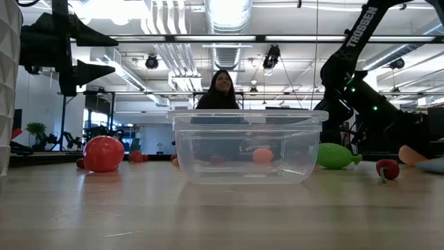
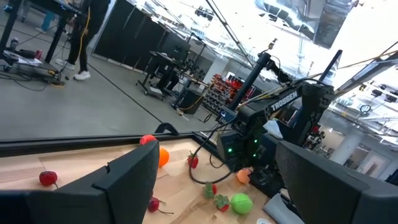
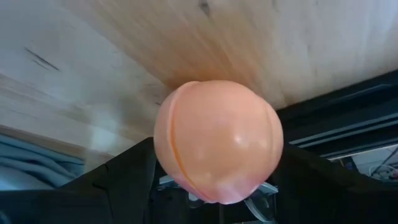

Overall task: Pick and placing Produce into tupperware
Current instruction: Put the pink peach into the transparent bin

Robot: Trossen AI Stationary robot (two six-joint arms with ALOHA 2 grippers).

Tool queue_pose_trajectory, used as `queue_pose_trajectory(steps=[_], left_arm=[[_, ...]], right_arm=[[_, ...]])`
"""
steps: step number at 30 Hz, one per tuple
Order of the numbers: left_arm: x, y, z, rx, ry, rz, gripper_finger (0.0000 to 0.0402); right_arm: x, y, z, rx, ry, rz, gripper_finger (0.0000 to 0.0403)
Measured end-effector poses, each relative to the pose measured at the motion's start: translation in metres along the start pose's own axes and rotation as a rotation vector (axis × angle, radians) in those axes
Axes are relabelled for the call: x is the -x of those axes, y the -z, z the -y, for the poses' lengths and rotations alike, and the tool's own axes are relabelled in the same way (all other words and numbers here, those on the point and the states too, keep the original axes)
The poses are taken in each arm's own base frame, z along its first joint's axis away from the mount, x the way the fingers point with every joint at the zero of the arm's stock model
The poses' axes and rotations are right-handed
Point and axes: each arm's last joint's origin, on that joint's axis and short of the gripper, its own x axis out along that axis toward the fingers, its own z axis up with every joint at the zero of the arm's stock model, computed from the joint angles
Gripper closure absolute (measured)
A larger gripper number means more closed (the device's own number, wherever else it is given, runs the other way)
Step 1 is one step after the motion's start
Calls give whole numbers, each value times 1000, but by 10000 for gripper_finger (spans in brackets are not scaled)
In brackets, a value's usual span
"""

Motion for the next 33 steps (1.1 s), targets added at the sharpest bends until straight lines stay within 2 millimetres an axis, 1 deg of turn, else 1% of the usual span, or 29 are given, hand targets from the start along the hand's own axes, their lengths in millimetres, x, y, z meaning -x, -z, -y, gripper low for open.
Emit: queue_pose_trajectory(steps=[6,11,18,21,26,29,33], left_arm=[[0,0,0,0,0,0,93],[0,0,0,3,1,1,93],[0,0,0,28,3,0,93],[0,0,0,29,3,0,93],[0,0,0,27,3,-1,93],[0,0,0,27,3,-2,93],[0,0,0,27,3,-2,93]], right_arm=[[-1,-2,0,0,1,3,108],[-1,-8,0,-52,-4,67,108],[-3,-7,0,-47,-2,57,110],[-4,-7,0,-47,0,57,122],[-4,-7,0,-58,-2,56,163],[-4,-7,0,-62,2,56,179],[1,-4,0,-87,0,59,175]])
